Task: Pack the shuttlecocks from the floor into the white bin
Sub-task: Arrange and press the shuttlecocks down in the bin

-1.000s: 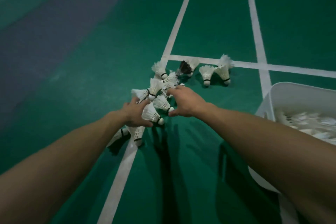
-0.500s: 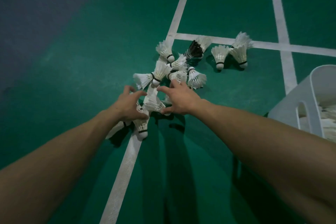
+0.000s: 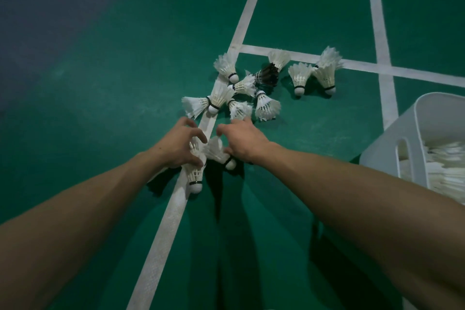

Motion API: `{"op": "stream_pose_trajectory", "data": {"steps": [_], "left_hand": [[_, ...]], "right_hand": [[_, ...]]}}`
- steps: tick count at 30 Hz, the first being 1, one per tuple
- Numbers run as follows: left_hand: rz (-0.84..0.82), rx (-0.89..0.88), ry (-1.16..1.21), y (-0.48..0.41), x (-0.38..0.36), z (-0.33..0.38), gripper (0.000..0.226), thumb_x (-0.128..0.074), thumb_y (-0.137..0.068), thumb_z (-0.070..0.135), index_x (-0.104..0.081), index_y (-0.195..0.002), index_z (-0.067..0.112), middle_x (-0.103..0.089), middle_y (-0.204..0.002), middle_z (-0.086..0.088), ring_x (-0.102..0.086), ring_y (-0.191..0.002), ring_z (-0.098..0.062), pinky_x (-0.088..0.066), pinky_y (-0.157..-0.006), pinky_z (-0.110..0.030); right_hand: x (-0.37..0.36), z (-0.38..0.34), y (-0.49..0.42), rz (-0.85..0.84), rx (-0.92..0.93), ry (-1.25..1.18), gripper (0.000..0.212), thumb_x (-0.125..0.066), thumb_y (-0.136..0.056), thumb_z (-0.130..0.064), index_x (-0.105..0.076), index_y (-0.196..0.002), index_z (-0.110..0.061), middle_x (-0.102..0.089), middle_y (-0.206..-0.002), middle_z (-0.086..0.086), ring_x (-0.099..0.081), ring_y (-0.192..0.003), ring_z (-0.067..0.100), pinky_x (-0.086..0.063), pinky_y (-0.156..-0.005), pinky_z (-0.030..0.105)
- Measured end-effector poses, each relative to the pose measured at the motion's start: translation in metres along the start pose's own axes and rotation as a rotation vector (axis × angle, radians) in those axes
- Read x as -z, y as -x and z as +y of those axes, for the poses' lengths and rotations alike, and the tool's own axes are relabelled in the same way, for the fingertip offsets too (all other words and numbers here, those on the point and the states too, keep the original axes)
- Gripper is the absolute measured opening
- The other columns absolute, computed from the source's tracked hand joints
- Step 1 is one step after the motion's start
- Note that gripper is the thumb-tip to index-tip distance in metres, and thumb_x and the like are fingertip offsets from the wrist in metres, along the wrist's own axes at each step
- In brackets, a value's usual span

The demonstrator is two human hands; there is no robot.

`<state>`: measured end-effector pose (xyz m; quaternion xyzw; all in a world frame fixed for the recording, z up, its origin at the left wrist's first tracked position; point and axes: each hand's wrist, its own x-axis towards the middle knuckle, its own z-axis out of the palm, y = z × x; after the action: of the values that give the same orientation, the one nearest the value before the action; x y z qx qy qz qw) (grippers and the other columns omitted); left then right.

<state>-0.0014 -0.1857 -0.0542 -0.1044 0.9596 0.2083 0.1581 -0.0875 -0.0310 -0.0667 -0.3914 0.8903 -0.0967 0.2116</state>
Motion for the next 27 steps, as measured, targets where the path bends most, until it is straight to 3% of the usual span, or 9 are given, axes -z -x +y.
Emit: {"op": "stream_pose_trajectory", "data": {"steps": [5, 9, 14, 17, 20, 22, 24, 26, 27], "left_hand": [[-0.082, -0.047, -0.062, -0.009, -0.012, 0.021, 0.051, -0.082, -0.071, 0.023, -0.064, -0.119, 0.022, -0.035, -0.138, -0.009, -0.039, -0.124, -0.023, -0.033, -0.107, -0.034], [-0.085, -0.046, -0.087, -0.016, -0.016, 0.033, 0.034, -0.08, -0.072, 0.024, -0.071, -0.104, 0.013, -0.052, -0.127, -0.009, -0.049, -0.115, -0.022, -0.038, -0.096, -0.03], [-0.103, -0.028, -0.034, -0.015, -0.012, 0.038, 0.022, -0.08, -0.073, 0.026, -0.073, -0.087, 0.011, -0.062, -0.118, -0.009, -0.056, -0.106, -0.022, -0.042, -0.087, -0.031], [-0.064, 0.001, 0.064, -0.013, 0.001, 0.042, 0.013, -0.081, -0.071, 0.022, -0.07, -0.075, 0.016, -0.064, -0.116, -0.008, -0.058, -0.102, -0.022, -0.041, -0.081, -0.029], [-0.017, 0.033, 0.232, -0.008, 0.018, 0.052, 0.014, -0.082, -0.069, 0.016, -0.071, -0.074, 0.01, -0.062, -0.118, -0.012, -0.057, -0.099, -0.022, -0.041, -0.079, -0.027], [0.016, 0.02, 0.31, -0.003, 0.03, 0.063, 0.014, -0.084, -0.067, 0.014, -0.07, -0.069, 0.014, -0.059, -0.124, -0.01, -0.055, -0.104, -0.02, -0.042, -0.086, -0.029], [0.058, -0.001, 0.366, 0.002, 0.044, 0.081, 0.016, -0.084, -0.066, 0.016, -0.069, -0.066, 0.016, -0.058, -0.125, -0.007, -0.054, -0.11, -0.019, -0.042, -0.093, -0.033], [0.103, -0.024, 0.411, 0.006, 0.056, 0.105, 0.015, -0.084, -0.066, 0.017, -0.069, -0.068, 0.014, -0.059, -0.116, -0.002, -0.055, -0.102, -0.016, -0.043, -0.084, -0.029], [0.114, -0.044, 0.432, 0.008, 0.062, 0.118, 0.014, -0.083, -0.067, 0.016, -0.07, -0.07, 0.012, -0.057, -0.113, 0.001, -0.055, -0.099, -0.014, -0.043, -0.081, -0.027]], "right_hand": [[0.001, 0.011, 0.018, -0.012, 0.015, -0.02, 0.043, -0.073, -0.083, -0.028, -0.056, -0.12, -0.015, -0.06, -0.116, 0.013, -0.052, -0.111, 0.032, -0.042, -0.095, 0.04], [0.007, 0.017, 0.032, -0.002, 0.037, -0.014, 0.049, -0.074, -0.083, -0.029, -0.055, -0.124, -0.012, -0.06, -0.121, 0.013, -0.054, -0.112, 0.029, -0.041, -0.093, 0.035], [0.021, 0.024, 0.043, 0.027, 0.019, -0.015, 0.041, -0.074, -0.083, -0.028, -0.06, -0.117, -0.01, -0.064, -0.117, 0.012, -0.057, -0.11, 0.028, -0.044, -0.091, 0.035], [0.04, 0.028, 0.051, 0.098, 0.005, -0.041, 0.035, -0.073, -0.084, -0.028, -0.062, -0.112, -0.009, -0.066, -0.111, 0.011, -0.06, -0.099, 0.024, -0.049, -0.088, 0.036], [0.072, 0.034, 0.065, 0.176, -0.011, -0.109, 0.033, -0.071, -0.085, -0.031, -0.062, -0.11, -0.011, -0.066, -0.109, 0.009, -0.06, -0.092, 0.02, -0.051, -0.086, 0.036], [0.097, 0.039, 0.081, 0.216, -0.019, -0.194, 0.034, -0.07, -0.085, -0.031, -0.061, -0.112, -0.014, -0.065, -0.11, 0.006, -0.058, -0.09, 0.016, -0.051, -0.088, 0.037], [0.12, 0.048, 0.101, 0.273, -0.019, -0.275, 0.037, -0.071, -0.084, -0.029, -0.059, -0.117, -0.015, -0.062, -0.099, -0.002, -0.055, -0.083, 0.009, -0.049, -0.082, 0.028], [0.143, 0.061, 0.125, 0.347, -0.028, -0.315, 0.041, -0.072, -0.084, -0.028, -0.055, -0.121, -0.017, -0.057, -0.087, -0.008, -0.052, -0.073, 0.002, -0.047, -0.072, 0.021], [0.152, 0.07, 0.136, 0.39, -0.039, -0.321, 0.043, -0.072, -0.084, -0.029, -0.053, -0.122, -0.019, -0.059, -0.087, -0.004, -0.054, -0.072, 0.003, -0.049, -0.071, 0.024]]}}
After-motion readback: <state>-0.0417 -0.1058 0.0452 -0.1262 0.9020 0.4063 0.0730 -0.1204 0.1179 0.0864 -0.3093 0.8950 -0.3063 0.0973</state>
